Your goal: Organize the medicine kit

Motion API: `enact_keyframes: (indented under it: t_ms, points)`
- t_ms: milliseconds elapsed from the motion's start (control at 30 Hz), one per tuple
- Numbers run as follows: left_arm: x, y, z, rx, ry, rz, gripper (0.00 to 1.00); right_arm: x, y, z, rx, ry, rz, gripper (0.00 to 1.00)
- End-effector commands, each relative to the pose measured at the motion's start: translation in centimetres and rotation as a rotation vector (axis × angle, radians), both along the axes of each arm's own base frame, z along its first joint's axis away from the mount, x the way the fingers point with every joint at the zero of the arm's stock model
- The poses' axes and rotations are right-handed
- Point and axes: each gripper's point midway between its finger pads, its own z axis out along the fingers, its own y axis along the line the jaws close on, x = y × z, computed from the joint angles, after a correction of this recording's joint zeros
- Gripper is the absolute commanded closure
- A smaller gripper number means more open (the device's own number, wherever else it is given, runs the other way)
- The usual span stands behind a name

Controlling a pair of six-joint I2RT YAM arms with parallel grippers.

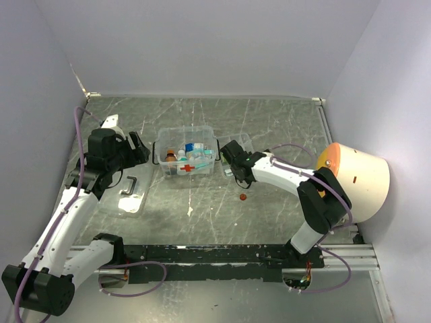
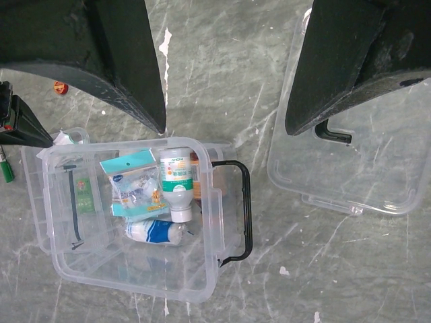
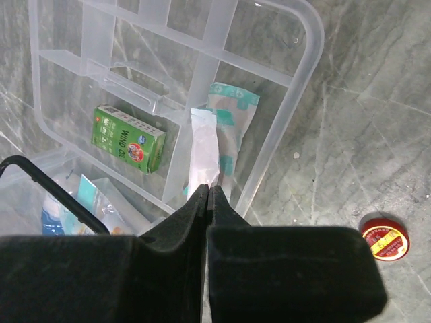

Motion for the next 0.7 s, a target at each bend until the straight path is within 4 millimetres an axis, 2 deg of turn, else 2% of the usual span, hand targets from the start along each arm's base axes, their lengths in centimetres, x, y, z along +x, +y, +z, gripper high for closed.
enact_keyframes:
  t_ms: [0, 167, 233, 300, 433, 567, 667]
  points:
    - [0.2, 0.3, 0.8, 0.02, -0.029, 0.009, 0.18, 1.0, -0.8, 0.6, -0.002, -0.043, -0.087, 1.0]
    - [0.2, 0.1, 0.7, 0.019, -0.026, 0.004, 0.18, 1.3, -0.9, -0.2, -0.025, -0.037, -0.095, 1.0]
    - [0.2, 0.1, 0.7, 0.019, -0.026, 0.004, 0.18, 1.6, -0.4, -0.5, -0.016, -0.036, -0.073, 1.0]
    - [0.2, 0.2, 0.7, 0.02, -0.025, 0.006, 0.18, 2.1, 0.6, -0.6, 0.004, -0.041, -0.029, 0.94]
    - [0.2, 0.1, 0.7, 0.018, -0.026, 0.004, 0.18, 2.5, 1.7, 0.1, 0.019, -0.051, 0.047, 0.82]
    - [0.2, 0.1, 0.8, 0.018, -0.029, 0.003, 0.18, 2.3, 1.4, 1.5, 0.001, -0.087, 0.107, 0.76]
    - [0.2, 0.1, 0.9, 0.017, -0.03, 0.002, 0.18, 1.9, 0.6, 1.7, -0.047, -0.092, 0.225, 0.75]
